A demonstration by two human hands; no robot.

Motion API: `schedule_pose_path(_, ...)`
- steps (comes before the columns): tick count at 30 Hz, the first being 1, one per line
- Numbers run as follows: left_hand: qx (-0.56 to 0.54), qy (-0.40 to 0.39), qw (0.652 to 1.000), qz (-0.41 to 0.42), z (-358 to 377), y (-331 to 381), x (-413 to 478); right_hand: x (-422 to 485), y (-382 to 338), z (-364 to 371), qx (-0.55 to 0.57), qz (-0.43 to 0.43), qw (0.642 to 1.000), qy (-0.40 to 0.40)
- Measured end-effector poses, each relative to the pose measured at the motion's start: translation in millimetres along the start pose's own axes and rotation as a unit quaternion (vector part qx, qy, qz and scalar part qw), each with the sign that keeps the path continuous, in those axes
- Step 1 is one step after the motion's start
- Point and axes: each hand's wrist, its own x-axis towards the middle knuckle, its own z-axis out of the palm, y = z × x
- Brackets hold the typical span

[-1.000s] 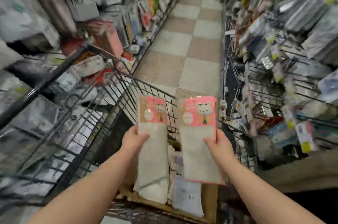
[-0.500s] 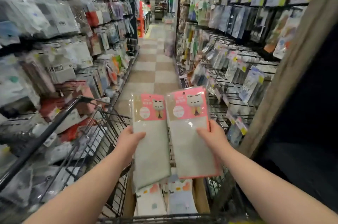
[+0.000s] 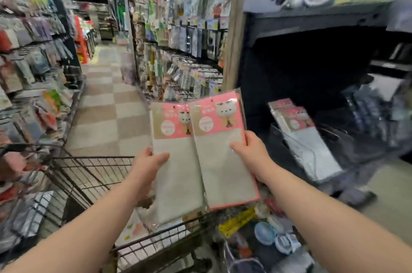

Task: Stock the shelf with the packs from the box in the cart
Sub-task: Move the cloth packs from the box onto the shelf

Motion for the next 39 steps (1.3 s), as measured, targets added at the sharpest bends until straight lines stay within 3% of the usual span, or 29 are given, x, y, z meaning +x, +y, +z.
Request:
schedule_pose_path(12,-0.040,-0.116,0.992,0.023,227,25,-49,-32,44,-225,0.002,0.019,0.992,0.123)
schedule_pose_path(21,-0.061,-0.111,0.991,0.051,353,18,-89,-17,92,-358,-0.008,0.027,0.991,0.133)
schedule_pose_path(30,-0.010,-0.015,0.998,0.066,360,25,-57,29,123,-379,0.013,0.030,0.994,0.105)
schedule_pose_path(39,-0.057,0.020,0.991,0.117,370,59,0,102,121,-360,0.036,0.016,0.997,0.063)
